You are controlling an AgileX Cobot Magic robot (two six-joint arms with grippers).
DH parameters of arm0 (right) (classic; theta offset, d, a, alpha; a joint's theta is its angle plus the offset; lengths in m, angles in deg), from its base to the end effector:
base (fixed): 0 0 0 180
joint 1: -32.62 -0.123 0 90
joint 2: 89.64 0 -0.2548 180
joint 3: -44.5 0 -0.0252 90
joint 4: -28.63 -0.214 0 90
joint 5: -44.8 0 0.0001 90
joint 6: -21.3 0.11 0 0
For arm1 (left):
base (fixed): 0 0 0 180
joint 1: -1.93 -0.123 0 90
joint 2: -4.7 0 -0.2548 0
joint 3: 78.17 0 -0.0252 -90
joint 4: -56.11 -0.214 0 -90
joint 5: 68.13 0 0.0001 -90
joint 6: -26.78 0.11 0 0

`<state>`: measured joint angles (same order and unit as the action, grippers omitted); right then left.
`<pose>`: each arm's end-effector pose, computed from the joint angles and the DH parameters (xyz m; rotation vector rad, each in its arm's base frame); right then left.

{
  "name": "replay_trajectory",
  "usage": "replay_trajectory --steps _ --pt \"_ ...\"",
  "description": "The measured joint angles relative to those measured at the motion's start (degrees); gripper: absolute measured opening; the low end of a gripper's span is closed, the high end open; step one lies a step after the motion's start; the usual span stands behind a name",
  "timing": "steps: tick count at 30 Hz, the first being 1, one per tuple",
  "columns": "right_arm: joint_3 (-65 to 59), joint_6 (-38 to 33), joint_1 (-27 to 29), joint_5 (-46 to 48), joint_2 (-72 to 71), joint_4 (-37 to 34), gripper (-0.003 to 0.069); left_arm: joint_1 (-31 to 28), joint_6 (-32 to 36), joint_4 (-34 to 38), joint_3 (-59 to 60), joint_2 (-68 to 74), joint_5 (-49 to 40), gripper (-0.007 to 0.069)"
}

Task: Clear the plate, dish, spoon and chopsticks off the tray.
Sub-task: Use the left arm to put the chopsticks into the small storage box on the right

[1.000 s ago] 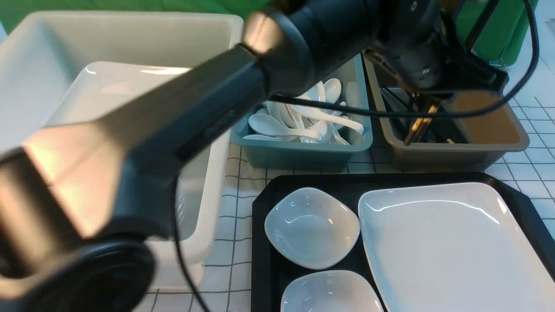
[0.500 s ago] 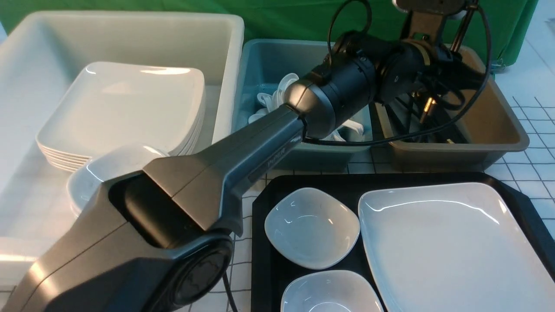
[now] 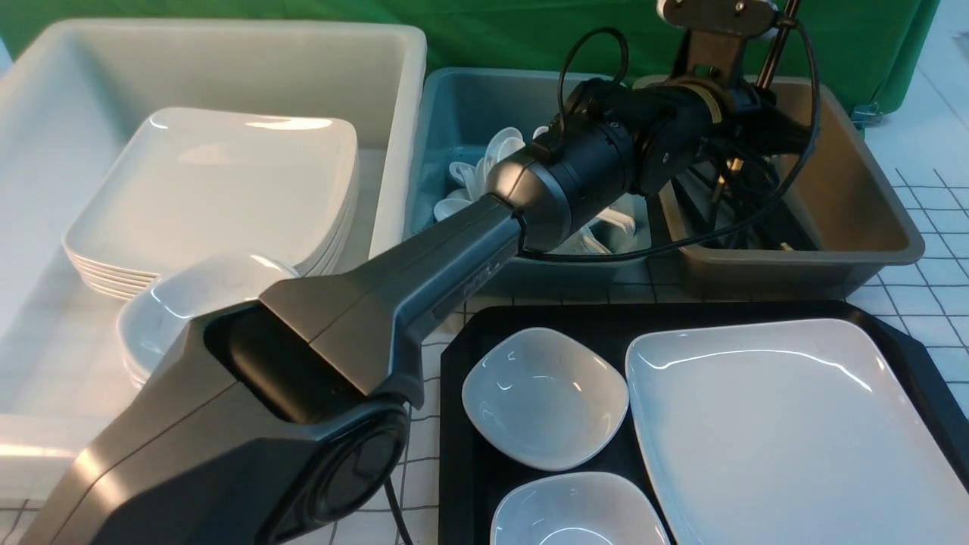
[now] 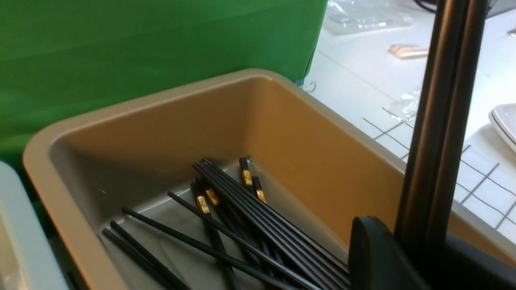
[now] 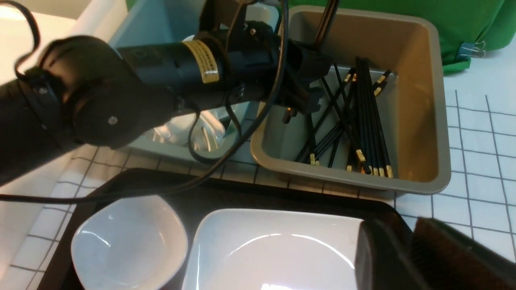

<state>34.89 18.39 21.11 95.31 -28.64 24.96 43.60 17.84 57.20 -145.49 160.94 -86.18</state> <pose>0.1596 0.0381 0.3839 -0.2522 2.1015 0.1660 0.4118 -0.3674 0.2227 0.5269 1.8409 -0.6226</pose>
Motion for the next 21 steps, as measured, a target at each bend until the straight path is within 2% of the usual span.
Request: replay_trajectory --steps 5,12,16,19,21 --pt "0.0 0.0 0.0 -0.33 0.0 0.0 0.016 0.0 0.02 -1.09 0.0 1.29 -0.16 0.0118" --pt "0.0 -0.05 0.0 -0.46 0.0 0.0 0.0176 -0.02 0.07 -1.99 0.0 2.21 -5.82 0.03" --pt "0.0 -0.05 0.0 -0.5 0.0 0.0 0.0179 -0.06 0.07 -2.03 0.0 0.04 -14.61 0.0376" --pt "0.0 -0.05 0.0 -0.45 0.0 0.0 0.0184 -0.06 0.07 -1.91 0.0 -2.67 -22.9 0.0366" --pt "0.0 -0.05 0.0 -0.39 0.0 0.0 0.0186 -0.06 2.08 -1.57 0.0 -7.61 -33.24 0.0277"
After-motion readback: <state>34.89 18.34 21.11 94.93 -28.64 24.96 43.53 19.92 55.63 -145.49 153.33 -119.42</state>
